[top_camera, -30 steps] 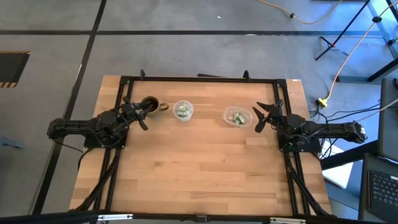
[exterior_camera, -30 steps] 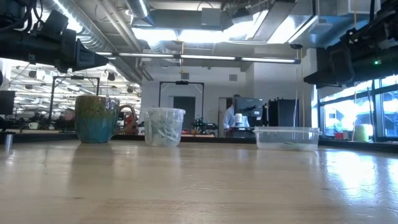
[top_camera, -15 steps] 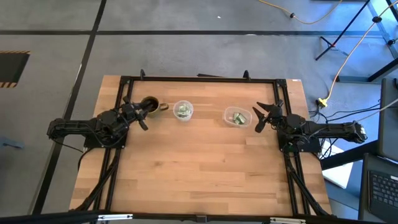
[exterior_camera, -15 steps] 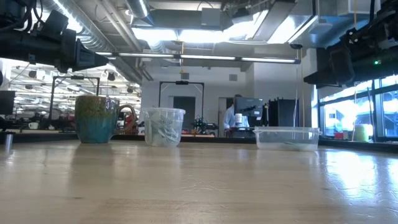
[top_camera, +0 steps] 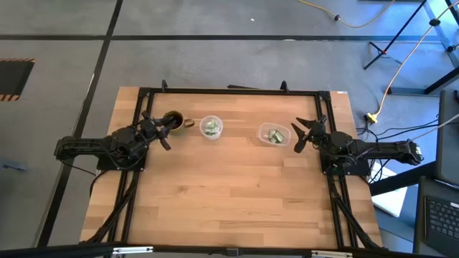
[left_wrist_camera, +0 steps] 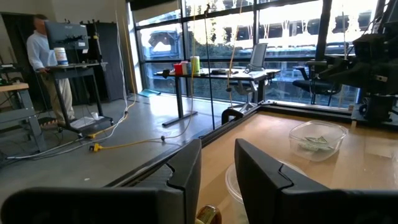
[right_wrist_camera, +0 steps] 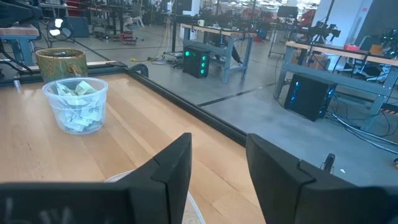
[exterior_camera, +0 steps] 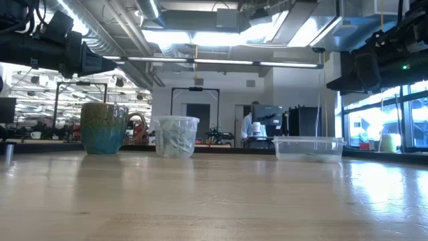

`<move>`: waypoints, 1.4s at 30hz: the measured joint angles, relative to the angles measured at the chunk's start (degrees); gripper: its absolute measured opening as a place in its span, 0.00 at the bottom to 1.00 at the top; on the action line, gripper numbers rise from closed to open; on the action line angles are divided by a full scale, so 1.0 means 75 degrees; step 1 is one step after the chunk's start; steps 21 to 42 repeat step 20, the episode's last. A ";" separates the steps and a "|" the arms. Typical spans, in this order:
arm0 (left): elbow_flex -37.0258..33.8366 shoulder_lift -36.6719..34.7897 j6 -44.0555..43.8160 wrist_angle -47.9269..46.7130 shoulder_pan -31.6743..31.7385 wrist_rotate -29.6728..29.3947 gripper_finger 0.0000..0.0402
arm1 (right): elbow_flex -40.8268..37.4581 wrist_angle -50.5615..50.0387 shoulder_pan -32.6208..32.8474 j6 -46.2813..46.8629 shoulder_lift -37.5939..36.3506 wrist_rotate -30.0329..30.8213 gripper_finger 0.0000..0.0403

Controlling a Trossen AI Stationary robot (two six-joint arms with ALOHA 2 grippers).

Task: Pick and place items into bin
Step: Return to Home Position

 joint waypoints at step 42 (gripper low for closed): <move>0.0000 0.0000 0.0000 0.0000 0.0002 0.0000 0.23 | 0.0000 -0.0001 0.0002 0.0000 -0.0001 0.0001 0.39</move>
